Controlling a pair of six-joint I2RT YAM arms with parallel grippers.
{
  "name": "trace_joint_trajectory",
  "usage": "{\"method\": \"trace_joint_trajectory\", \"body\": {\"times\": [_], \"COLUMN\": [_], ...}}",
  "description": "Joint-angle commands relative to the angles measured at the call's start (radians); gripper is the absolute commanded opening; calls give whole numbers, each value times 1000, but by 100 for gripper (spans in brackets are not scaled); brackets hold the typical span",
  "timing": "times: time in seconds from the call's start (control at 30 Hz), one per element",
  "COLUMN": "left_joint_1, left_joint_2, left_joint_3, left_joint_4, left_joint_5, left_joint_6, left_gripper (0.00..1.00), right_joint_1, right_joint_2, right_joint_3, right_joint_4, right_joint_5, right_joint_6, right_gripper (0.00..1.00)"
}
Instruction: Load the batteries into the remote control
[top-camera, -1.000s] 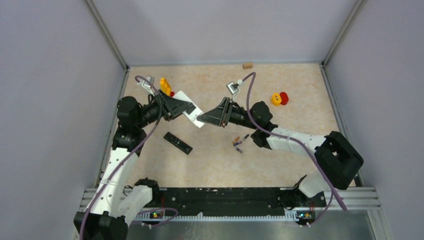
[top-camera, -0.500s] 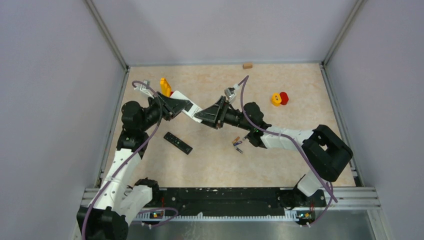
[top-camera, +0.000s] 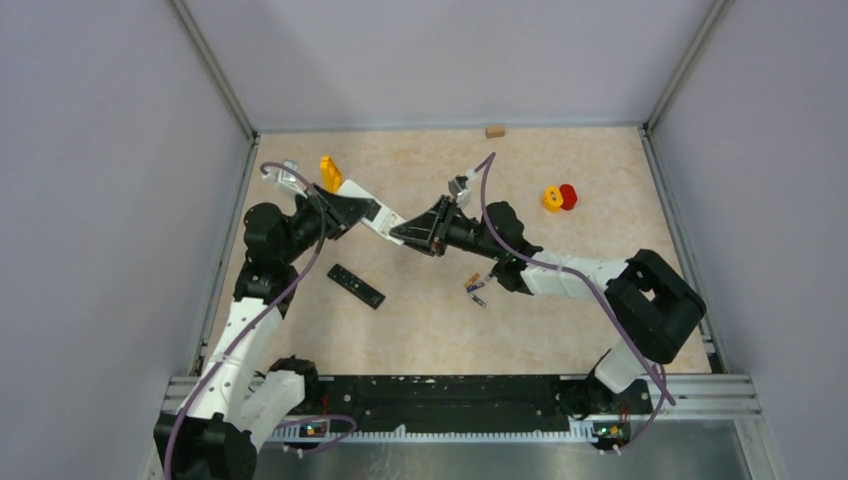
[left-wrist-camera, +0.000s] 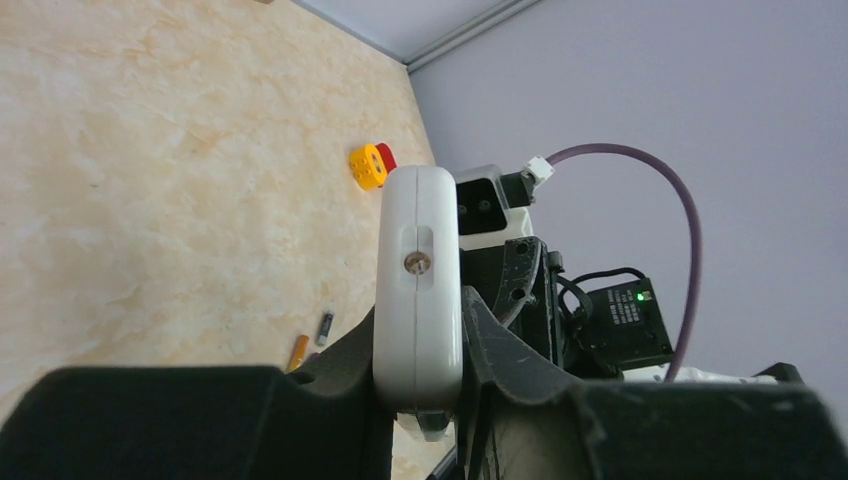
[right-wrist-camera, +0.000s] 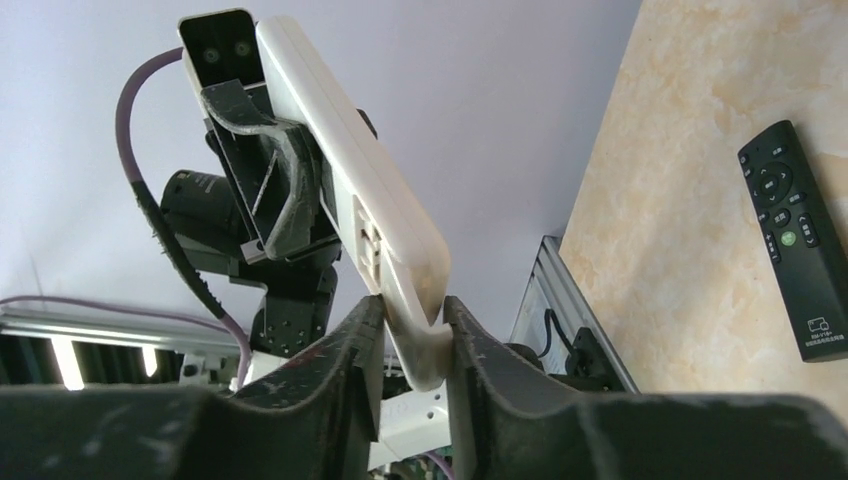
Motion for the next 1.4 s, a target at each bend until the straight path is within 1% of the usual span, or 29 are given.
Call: {"method": "trace_joint_trajectory", "body": {"times": [0.0,0.07,0.13,0.27,0.33,0.4,0.43,0.53,0.63,0.73,0.8,0.87,1.0,1.1,1.23,1.37], "left_joint_1": [-2,-2,-2,-2,-2,-2,-2,-2,-2,-2,-2,-2,-1,-1,-2,-2], "left_joint_2": [-30,-33,-36,-27,-26,-27,-27,-26,-36,-59,-76,-96,-118,-128,-128,-126], "left_joint_3": [19,26,20,11,9,7,6,7,4,-5,-13,-17,-9,4,10,13], "left_joint_4": [-13,-69,-91,-121,-128,-132,-135,-147,-157,-148,-128,-110,-88,-85,-40,-20], "left_joint_5": [-63,-113,-144,-157,-162,-162,-161,-151,-139,-107,-76,-36,45,79,130,158], "left_joint_6": [97,164,212,262,279,296,307,334,349,353,352,350,332,305,249,236], "left_gripper": [0,0,0,0,0,0,0,0,0,0,0,0,0,0,0,0], "right_joint_1": [-4,-5,-5,-5,-6,-14,-21,-51,-101,-174,-242,-305,-406,-449,-494,-527], "right_joint_2": [-11,-20,-34,-37,-39,-49,-60,-110,-193,-267,-284,-279,-254,-230,-228,-227], "right_joint_3": [74,99,105,110,110,104,90,49,11,-30,-50,-82,-155,-196,-243,-274], "right_joint_4": [-136,-217,-260,-271,-259,-254,-228,-235,-384,-580,-712,-778,-814,-826,-831,-883], "right_joint_5": [-10,-17,-14,-19,-20,-17,-13,-3,58,146,176,178,156,151,177,214], "right_joint_6": [-28,-64,-81,-96,-101,-115,-122,-182,-302,-453,-543,-609,-690,-713,-726,-745], "right_gripper": [23,21,20,16,10,1,0,0,0,0,0,0,0,1,8,15]}}
